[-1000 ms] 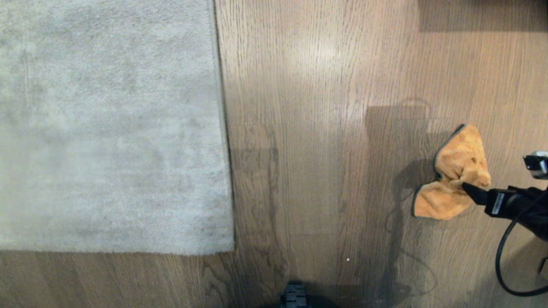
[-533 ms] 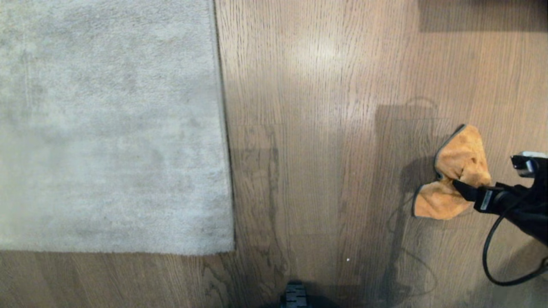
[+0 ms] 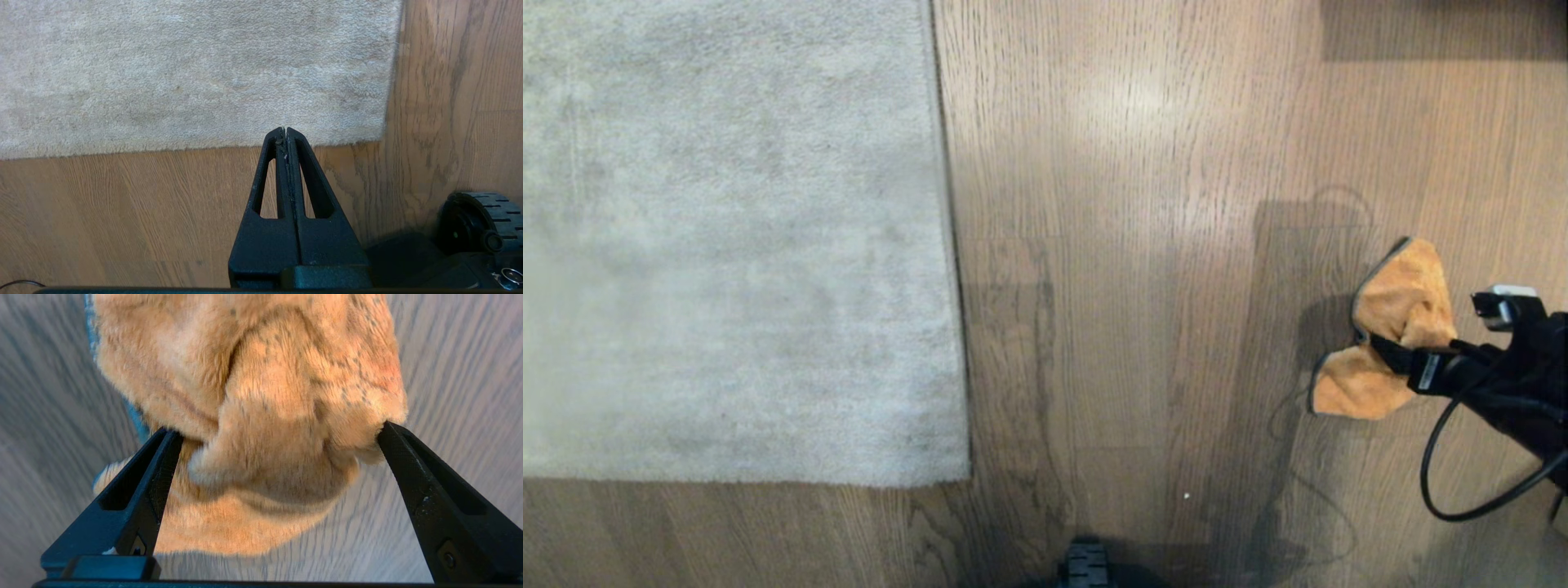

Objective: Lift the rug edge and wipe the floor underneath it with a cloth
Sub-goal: Pick up the rag

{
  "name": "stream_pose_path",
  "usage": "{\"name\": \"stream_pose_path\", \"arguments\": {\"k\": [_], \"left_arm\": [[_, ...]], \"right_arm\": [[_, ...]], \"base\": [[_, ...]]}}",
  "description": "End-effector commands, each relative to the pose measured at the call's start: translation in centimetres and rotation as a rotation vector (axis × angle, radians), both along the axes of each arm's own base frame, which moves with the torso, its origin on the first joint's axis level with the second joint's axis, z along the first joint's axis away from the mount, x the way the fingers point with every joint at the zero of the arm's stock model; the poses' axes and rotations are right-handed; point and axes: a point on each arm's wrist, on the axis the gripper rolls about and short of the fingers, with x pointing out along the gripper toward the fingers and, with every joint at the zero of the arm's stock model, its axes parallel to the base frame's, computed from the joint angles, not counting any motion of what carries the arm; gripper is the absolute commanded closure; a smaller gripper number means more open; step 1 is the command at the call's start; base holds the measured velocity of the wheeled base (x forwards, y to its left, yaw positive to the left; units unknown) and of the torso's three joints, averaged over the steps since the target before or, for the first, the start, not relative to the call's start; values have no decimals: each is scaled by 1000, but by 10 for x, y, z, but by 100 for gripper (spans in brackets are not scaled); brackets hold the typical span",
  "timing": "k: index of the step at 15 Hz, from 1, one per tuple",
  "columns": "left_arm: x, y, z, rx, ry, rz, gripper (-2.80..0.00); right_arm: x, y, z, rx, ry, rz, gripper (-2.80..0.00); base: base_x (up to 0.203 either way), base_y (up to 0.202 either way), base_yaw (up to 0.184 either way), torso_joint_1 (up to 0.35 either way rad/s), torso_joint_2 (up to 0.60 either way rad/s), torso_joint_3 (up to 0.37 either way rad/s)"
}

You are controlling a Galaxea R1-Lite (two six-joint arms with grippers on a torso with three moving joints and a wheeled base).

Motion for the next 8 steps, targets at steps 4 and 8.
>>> {"name": "stream_pose_path", "arguments": {"k": [4, 8], "left_arm": [[0, 0, 0, 0, 0, 0, 0], [0, 0, 0, 0, 0, 0, 0]], "right_arm": [[17, -1, -8, -3, -10, 10, -280], [26, -4, -9, -9, -30, 10, -280]], "base": [[0, 0, 0, 0, 0, 0], [0, 0, 0, 0, 0, 0]]}}
